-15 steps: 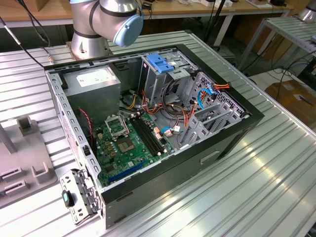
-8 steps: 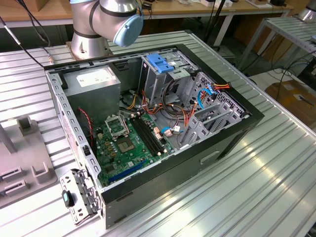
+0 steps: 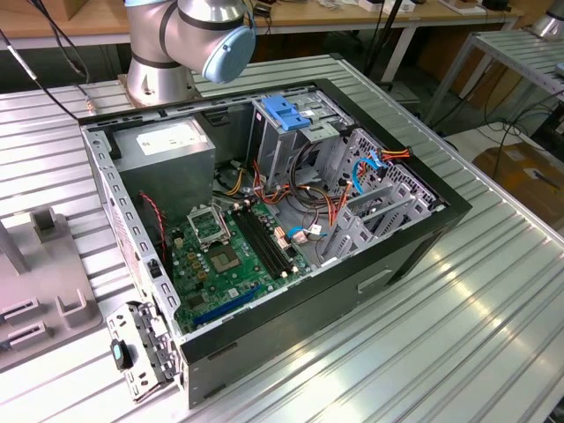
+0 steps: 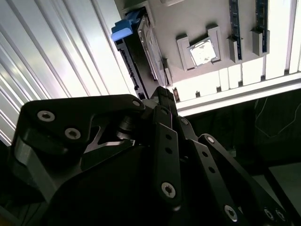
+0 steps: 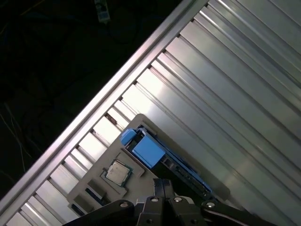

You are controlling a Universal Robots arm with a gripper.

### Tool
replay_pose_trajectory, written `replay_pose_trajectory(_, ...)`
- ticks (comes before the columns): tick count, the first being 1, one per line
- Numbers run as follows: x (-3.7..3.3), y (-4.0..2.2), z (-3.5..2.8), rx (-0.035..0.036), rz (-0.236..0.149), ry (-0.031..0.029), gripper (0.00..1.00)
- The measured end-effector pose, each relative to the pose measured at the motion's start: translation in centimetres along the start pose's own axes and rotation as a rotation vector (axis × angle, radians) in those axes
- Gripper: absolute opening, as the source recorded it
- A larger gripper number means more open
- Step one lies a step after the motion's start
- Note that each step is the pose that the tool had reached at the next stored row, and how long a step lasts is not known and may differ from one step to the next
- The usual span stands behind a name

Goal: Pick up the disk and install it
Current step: 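Pick up the disk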

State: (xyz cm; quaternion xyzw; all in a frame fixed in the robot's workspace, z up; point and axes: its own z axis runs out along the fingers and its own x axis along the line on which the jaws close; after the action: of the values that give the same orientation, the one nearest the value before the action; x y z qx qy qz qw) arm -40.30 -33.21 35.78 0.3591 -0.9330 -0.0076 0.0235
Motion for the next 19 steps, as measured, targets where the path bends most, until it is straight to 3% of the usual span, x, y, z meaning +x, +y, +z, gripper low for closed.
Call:
replay_pose_trajectory(12, -0.04, 0.04, 0.01, 0.0035, -0.091, 0.0028, 0.11)
replay_pose_trajectory(19, -0.1, 0.11, 0.04, 0.0069, -0.18, 0.0055, 0.11)
